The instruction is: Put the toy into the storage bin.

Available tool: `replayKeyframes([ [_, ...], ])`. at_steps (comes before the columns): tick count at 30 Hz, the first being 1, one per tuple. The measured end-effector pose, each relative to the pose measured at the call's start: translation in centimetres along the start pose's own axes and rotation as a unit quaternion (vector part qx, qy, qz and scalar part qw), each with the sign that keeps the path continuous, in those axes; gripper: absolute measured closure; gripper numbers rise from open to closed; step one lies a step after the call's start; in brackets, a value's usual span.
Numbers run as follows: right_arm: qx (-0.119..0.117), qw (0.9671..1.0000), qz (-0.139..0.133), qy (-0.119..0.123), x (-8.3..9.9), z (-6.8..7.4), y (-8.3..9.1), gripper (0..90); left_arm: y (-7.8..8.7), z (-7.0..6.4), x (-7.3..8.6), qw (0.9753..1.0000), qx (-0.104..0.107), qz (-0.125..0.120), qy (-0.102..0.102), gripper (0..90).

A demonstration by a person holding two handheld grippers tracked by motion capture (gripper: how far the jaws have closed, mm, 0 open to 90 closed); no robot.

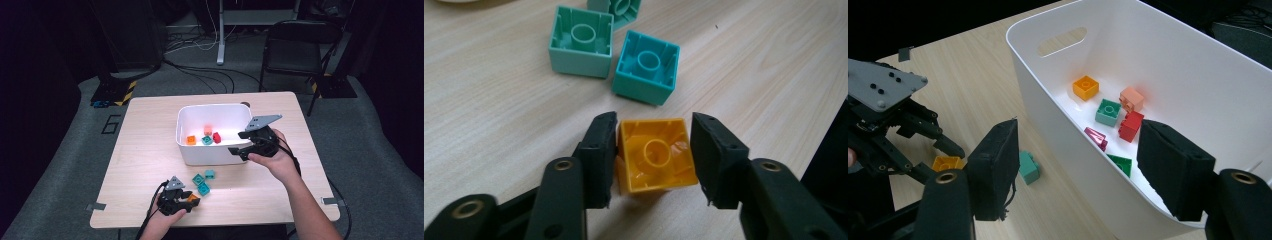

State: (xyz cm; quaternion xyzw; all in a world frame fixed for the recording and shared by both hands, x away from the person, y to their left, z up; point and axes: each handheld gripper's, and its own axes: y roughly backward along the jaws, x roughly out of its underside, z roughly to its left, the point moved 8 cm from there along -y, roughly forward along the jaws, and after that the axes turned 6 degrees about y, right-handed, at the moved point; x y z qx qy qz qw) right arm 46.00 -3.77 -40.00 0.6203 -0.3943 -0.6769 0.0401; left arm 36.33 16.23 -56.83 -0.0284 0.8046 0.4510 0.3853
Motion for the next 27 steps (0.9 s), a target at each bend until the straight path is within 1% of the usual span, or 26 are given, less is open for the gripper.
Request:
replayKeyframes([
  [4, 0.0, 1.0, -0.001, -0.003, 0.0, 0.1, 0.0, 32.8, 0.1, 0.0, -0.1, 0.9999, -0.003, 0.0, -0.01, 56.1],
  [5, 0.0, 1.0, -0.001, -0.003, 0.0, 0.1, 0.0, 32.8, 0.3, 0.0, -0.3, 0.9999, 0.001, -0.007, -0.012, 57.0],
  [6, 0.0, 1.0, -0.001, -0.003, 0.0, 0.1, 0.0, 32.8, 0.5, 0.1, -0.4, 0.9999, 0.0, -0.007, -0.014, 58.6],
  [8, 0.0, 1.0, 0.0, -0.003, 0.0, 0.1, 0.0, 32.8, 0.6, 0.4, -0.7, 0.9998, -0.004, -0.007, -0.017, 58.7],
  [9, 0.0, 1.0, 0.0, -0.003, 0.0, 0.1, 0.0, 32.8, 0.7, 0.5, -0.8, 0.9999, -0.006, -0.006, -0.015, 58.7],
  [10, 0.0, 1.0, 0.0, -0.003, 0.0, 0.1, 0.0, 32.8, 0.7, 0.5, -0.9, 0.9999, -0.003, -0.006, -0.011, 58.7],
  [15, 0.002, 1.0, -0.002, 0.0, 0.0, 0.0, 0.0, 32.9, 1.0, 0.6, -1.3, 0.9997, -0.008, -0.006, -0.024, 58.8],
  [16, 0.002, 1.0, -0.001, -0.002, 0.0, 0.0, 0.1, 32.9, 1.1, 0.6, -1.5, 0.9996, -0.01, -0.008, -0.027, 58.8],
  [21, 0.003, 1.0, -0.002, -0.003, 0.0, 0.0, 0.1, 32.9, 1.7, 0.7, -2.3, 0.9994, -0.014, -0.017, -0.027, 58.7],
  [24, 0.003, 1.0, -0.003, -0.003, 0.0, 0.0, 0.1, 32.9, 2.5, 0.8, -3.0, 0.9992, -0.014, -0.016, -0.035, 58.8],
  [25, 0.002, 1.0, -0.002, -0.003, 0.0, 0.0, 0.1, 32.9, 2.7, 0.9, -3.3, 0.9992, -0.014, -0.018, -0.034, 58.8],
  [27, 0.003, 1.0, -0.002, -0.002, 0.0, -0.1, 0.1, 32.9, 3.2, 0.9, -3.9, 0.9993, -0.007, -0.016, -0.032, 58.7],
])
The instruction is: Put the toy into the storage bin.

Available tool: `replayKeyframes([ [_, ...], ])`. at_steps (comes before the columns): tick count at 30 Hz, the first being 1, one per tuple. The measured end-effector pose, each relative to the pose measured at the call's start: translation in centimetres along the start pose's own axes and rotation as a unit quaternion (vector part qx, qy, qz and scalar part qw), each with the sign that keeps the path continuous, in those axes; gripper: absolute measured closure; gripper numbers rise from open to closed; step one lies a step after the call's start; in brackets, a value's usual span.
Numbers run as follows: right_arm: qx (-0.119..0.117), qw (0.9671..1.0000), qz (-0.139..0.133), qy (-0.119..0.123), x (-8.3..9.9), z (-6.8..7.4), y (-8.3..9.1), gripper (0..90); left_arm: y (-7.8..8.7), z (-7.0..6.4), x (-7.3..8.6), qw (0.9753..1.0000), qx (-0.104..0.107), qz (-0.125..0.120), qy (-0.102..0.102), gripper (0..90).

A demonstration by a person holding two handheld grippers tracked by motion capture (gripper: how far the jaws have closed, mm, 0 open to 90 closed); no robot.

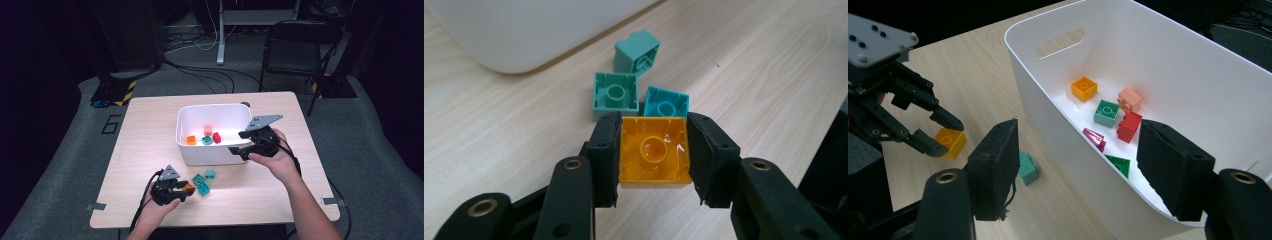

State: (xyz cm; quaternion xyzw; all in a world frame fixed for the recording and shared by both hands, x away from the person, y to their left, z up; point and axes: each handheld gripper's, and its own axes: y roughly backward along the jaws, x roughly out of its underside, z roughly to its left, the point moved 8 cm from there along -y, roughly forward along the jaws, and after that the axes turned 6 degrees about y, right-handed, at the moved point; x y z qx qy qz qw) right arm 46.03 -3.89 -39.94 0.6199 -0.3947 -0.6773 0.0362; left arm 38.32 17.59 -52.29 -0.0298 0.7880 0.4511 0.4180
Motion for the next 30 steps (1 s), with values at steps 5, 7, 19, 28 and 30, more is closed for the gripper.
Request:
replayKeyframes([
  [5, 0.0, 1.0, 0.0, 0.0, 0.1, -0.1, 0.0, 32.9, 1.0, 0.0, -1.4, 1.0, 0.0, 0.002, -0.004, 58.8],
  [7, 0.001, 1.0, 0.0, -0.004, 0.1, -0.1, 0.0, 32.9, 1.8, 0.0, -2.6, 0.9999, 0.0, 0.001, -0.013, 58.7],
  [19, 0.002, 1.0, -0.004, -0.007, 0.2, -0.4, 0.2, 32.9, 4.9, 0.2, -8.0, 0.9995, -0.004, -0.014, -0.03, 58.7],
  [28, 0.005, 0.9999, -0.007, -0.006, 0.1, -0.5, 0.4, 33.0, 6.2, 0.6, -12.0, 0.9986, -0.002, -0.03, -0.044, 58.7],
  [30, 0.006, 0.9999, -0.009, -0.007, 0.1, -0.6, 0.5, 33.0, 6.2, 0.7, -13.0, 0.9982, -0.006, -0.033, -0.049, 58.7],
])
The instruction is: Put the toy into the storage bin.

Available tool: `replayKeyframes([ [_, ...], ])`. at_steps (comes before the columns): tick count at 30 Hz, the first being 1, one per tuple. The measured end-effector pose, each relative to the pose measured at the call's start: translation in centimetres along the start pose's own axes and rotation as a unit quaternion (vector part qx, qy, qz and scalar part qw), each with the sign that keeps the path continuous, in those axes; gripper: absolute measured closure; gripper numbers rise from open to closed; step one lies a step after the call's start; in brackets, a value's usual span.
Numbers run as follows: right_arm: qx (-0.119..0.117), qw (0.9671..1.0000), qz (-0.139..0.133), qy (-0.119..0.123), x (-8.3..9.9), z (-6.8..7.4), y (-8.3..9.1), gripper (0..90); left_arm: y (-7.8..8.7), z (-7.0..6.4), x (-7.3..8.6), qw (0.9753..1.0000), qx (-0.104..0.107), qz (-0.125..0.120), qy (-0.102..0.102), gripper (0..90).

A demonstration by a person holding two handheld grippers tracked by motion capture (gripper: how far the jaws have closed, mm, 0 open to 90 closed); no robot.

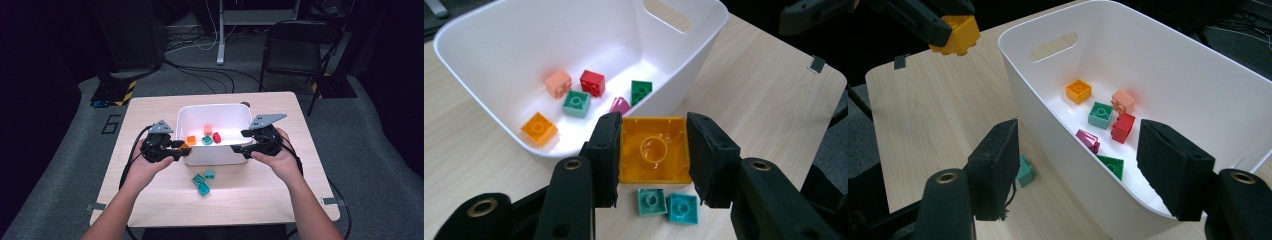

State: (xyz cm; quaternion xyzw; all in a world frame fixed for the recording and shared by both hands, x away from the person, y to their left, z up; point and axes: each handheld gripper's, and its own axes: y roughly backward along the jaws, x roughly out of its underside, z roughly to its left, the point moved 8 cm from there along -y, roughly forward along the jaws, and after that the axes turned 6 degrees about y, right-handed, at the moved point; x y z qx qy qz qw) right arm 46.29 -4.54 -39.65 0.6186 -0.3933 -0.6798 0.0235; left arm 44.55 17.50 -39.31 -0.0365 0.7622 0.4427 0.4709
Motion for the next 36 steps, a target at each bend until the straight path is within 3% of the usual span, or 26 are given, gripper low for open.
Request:
replayKeyframes([
  [5, 0.001, 1.0, 0.001, 0.0, 0.1, -0.1, -0.1, 33.0, -0.6, 0.6, -1.8, 1.0, 0.003, 0.001, 0.001, 58.7],
  [11, 0.0, 1.0, 0.001, -0.003, 0.1, -0.1, 0.0, 33.0, -2.6, 1.9, -3.2, 0.9999, -0.001, 0.006, 0.008, 58.7],
  [16, -0.003, 1.0, -0.003, 0.005, -0.1, 0.2, 0.1, 32.9, -4.3, 3.1, -4.0, 0.9996, 0.004, 0.005, 0.028, 58.7],
  [27, -0.005, 1.0, 0.0, 0.007, 0.0, 0.2, -0.1, 32.9, -7.6, 3.7, -6.1, 0.9995, 0.001, 0.006, 0.03, 58.7],
  [36, -0.004, 1.0, -0.003, 0.006, -0.1, 0.2, 0.0, 33.0, -10.2, 3.7, -7.8, 0.9996, 0.014, 0.012, 0.021, 58.7],
])
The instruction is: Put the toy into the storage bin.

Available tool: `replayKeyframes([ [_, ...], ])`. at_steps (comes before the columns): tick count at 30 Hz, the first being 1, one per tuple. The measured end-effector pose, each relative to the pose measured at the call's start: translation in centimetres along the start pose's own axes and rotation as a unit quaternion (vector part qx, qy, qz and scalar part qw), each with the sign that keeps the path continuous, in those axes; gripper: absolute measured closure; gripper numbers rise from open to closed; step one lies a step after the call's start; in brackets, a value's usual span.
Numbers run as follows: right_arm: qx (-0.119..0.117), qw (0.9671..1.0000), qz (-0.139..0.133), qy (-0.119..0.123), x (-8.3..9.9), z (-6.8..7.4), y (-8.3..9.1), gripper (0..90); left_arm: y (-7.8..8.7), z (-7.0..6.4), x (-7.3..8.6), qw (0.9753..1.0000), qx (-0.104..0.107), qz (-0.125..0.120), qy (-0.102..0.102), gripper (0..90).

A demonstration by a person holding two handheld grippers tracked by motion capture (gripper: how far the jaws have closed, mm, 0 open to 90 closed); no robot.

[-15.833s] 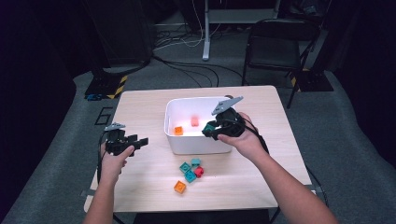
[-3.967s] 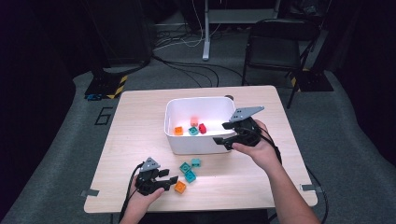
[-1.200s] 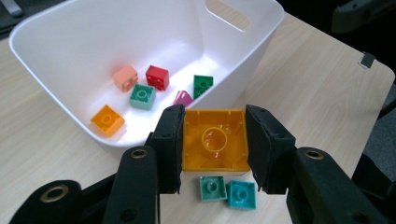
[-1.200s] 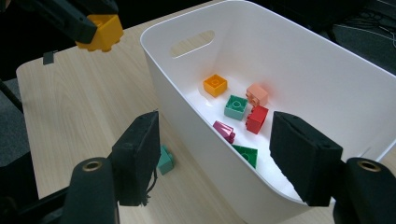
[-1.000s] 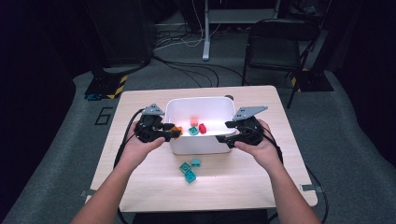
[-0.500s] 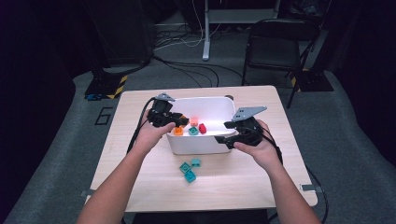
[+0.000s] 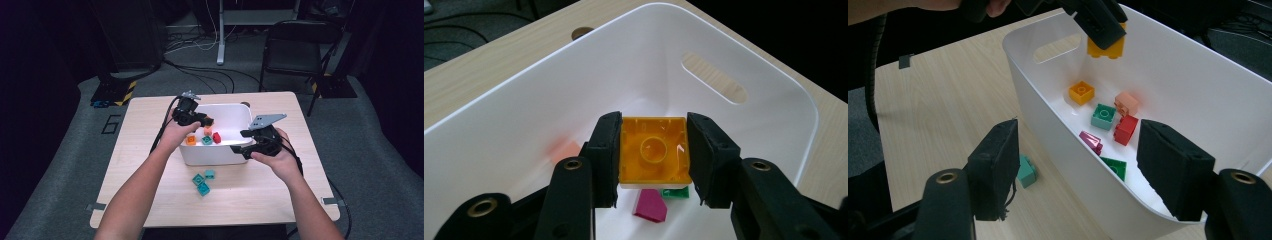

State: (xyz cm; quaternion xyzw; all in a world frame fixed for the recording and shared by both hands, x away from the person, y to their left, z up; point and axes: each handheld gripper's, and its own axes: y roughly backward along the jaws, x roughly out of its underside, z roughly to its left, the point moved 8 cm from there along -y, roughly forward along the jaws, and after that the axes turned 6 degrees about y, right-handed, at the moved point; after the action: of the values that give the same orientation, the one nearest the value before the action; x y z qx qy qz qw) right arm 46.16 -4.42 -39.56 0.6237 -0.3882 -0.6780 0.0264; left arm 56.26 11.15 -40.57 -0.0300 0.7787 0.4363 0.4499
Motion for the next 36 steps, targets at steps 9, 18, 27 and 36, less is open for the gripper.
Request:
replayKeyframes([
  [9, -0.003, 0.9999, -0.009, -0.006, -0.1, -0.1, 0.4, 32.9, -2.8, 0.2, -1.5, 0.9999, 0.006, 0.003, 0.008, 58.7],
  [18, 0.0, 0.9997, -0.021, -0.009, -0.4, -0.3, 1.0, 33.0, -5.0, 1.7, -1.6, 0.9992, -0.025, 0.002, 0.032, 58.7],
  [27, -0.004, 0.9998, -0.018, -0.011, -0.3, -0.4, 0.7, 32.9, -4.9, 2.7, -1.3, 0.9975, -0.057, 0.005, 0.043, 54.0],
  [36, -0.004, 0.9999, -0.012, -0.003, -0.3, 0.0, 0.4, 32.9, -0.9, 1.5, -1.3, 0.9984, -0.051, -0.012, 0.021, 50.0],
])
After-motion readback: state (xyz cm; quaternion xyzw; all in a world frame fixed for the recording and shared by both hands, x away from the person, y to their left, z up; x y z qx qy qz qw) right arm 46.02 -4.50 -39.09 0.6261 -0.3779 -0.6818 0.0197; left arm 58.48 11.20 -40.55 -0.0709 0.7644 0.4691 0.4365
